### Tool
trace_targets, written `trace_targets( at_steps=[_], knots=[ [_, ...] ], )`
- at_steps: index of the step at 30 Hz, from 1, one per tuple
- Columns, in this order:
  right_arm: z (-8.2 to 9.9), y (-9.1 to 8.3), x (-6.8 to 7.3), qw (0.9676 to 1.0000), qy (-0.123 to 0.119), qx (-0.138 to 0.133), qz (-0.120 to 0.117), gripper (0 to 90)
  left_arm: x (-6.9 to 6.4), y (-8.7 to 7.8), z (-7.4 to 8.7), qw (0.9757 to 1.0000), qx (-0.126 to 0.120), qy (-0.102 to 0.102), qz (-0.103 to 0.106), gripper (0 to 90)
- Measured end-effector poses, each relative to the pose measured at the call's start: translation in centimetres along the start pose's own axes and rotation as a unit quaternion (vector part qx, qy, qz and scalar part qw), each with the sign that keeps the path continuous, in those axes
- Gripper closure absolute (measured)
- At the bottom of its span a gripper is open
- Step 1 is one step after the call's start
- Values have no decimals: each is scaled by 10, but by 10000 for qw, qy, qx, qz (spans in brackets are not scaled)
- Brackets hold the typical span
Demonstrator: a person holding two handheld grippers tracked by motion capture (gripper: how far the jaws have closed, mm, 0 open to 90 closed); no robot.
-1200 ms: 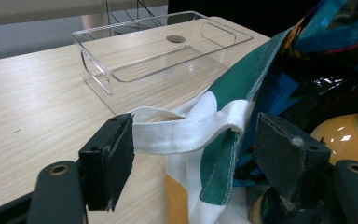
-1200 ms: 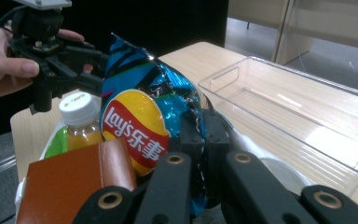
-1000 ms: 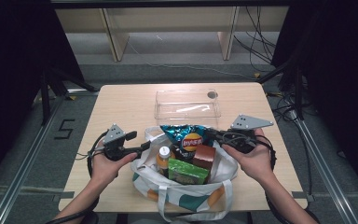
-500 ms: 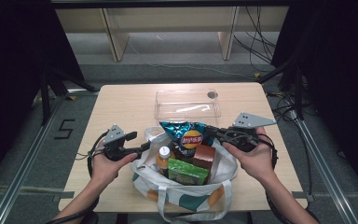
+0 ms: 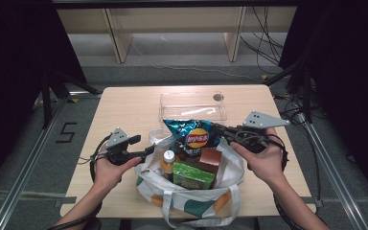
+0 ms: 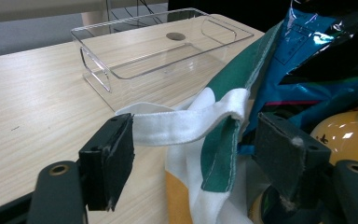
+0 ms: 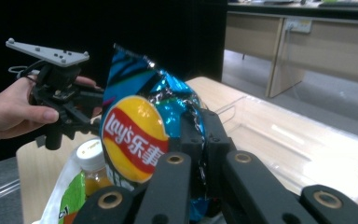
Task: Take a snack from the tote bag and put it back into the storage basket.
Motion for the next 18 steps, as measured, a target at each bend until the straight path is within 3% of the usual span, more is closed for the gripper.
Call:
trace_targets(
  at_steps=[8, 11, 18],
  knots=[
    [-4, -2, -1, 9999, -59, -69, 110, 900, 0, 0, 0, 10000, -7, -11, -6, 281],
    [-6, -3, 1, 9999, 56, -134, 87, 900, 0, 0, 0, 10000, -2, -8, -7, 281],
    [-14, -6, -2, 9993, -103, -326, 142, 900, 1, 0, 0, 10000, -16, -39, 11, 281]
  ],
)
Point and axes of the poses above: each handheld gripper's, and its own axes: y roughly forward along the jaws, z roughly out of its underside, x roughly to its left, the point moved 2 cm from there along y, roughly forward along the jaws, and after that the axes turned 7 degrees about -z, right-handed, at the moved point
